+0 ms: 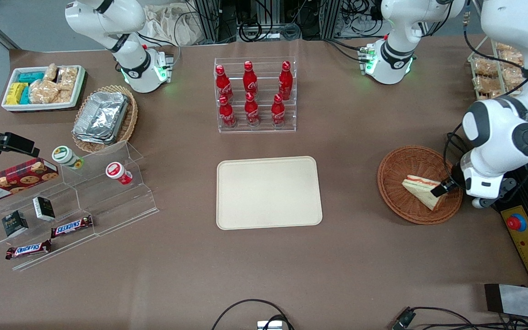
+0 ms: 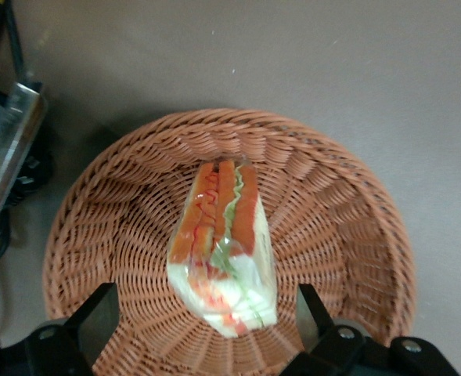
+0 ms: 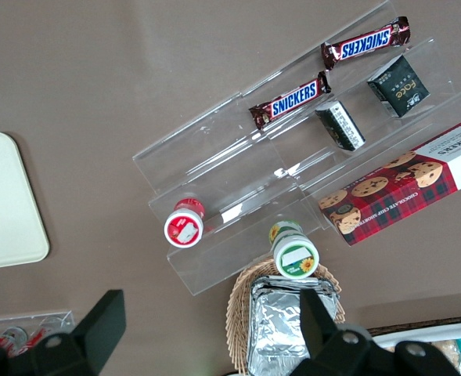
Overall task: Place sandwich from basket to tray
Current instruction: 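Close the left gripper on the sandwich and lift it from the basket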
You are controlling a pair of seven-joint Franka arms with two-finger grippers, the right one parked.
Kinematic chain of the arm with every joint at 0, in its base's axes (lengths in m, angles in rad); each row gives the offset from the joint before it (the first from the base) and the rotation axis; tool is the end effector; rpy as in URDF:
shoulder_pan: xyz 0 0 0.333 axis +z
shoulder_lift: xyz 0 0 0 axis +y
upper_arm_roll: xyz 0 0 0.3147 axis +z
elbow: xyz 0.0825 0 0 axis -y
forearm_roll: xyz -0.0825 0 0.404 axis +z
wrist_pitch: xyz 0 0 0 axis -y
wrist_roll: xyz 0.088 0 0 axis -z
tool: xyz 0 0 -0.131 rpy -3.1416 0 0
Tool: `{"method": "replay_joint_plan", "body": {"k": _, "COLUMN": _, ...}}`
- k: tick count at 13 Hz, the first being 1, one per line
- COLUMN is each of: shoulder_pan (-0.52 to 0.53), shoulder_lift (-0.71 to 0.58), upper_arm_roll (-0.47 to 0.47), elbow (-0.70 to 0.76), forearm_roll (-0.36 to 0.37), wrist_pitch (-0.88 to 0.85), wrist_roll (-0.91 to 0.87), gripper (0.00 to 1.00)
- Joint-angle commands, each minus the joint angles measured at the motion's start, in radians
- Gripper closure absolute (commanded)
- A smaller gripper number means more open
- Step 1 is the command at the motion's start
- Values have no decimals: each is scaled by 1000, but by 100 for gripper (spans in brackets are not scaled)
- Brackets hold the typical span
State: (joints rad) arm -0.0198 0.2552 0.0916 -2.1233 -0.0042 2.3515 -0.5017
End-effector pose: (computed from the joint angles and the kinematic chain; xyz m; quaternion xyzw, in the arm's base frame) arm 0.5811 0.0419 0.2490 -0.9590 -0.2830 0.0105 0.0126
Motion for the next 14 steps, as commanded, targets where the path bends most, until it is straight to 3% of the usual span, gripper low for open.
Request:
{"method": "replay_joint_plan", "body": {"k": 1, "shoulder_pan": 3, "shoulder_lift": 22, "upper_arm_roll": -1, "elbow": 0, "forearm_roll": -8, "wrist_pitch": 26, "wrist_roll": -12, "gripper": 0}}
{"method": "replay_joint_plan", "body": {"k": 3, "shoulder_pan": 15, "shoulder_lift": 48, "upper_arm_roll": -3, "elbow": 6, "forearm_roll": -10, "wrist_pitch": 46, "wrist_roll": -14, "gripper": 0}}
{"method": "replay_joint_plan", "body": {"k": 4, "shoulder_pan": 15, "shoulder_lift": 65, "upper_arm_roll": -3, "elbow": 20, "forearm_roll": -10, "wrist_pitch": 48, "wrist_roll": -17, "gripper": 6}}
{"method": "replay_joint_plan", "body": {"k": 5, "shoulder_pan": 14, "shoulder_lift": 78, "upper_arm_roll": -4, "elbow": 37, "forearm_roll": -10, "wrist_pitch": 48, "wrist_roll": -24, "gripper": 37}}
{"method": "replay_joint_plan", "body": {"k": 6, "shoulder_pan": 14, "shoulder_lift": 82, "upper_arm_roll": -4, "elbow": 42, "forearm_roll": -11, "wrist_pitch": 48, "wrist_roll": -24, "gripper": 74}}
{"method": "replay_joint_plan", "body": {"k": 7, "shoulder_pan": 15, "shoulder_lift": 84, "upper_arm_roll": -4, "elbow": 43, "forearm_roll": -13, "wrist_pitch": 48, "wrist_roll": -24, "gripper": 100}}
{"method": "replay_joint_plan", "body": {"k": 11, "shoulder_pan": 14, "shoulder_lift": 61, "upper_arm_roll": -4, "elbow": 74, "forearm_roll": -17, "wrist_pitch": 11, "wrist_roll": -21, "gripper": 100}}
{"method": "replay_joint_plan", "body": {"k": 14, "shoulder_pan": -2, "shoulder_lift": 33, "upper_arm_roll": -13, "elbow": 185, "forearm_roll": -14, "wrist_pitch": -182, "wrist_roll": -18, "gripper": 100}}
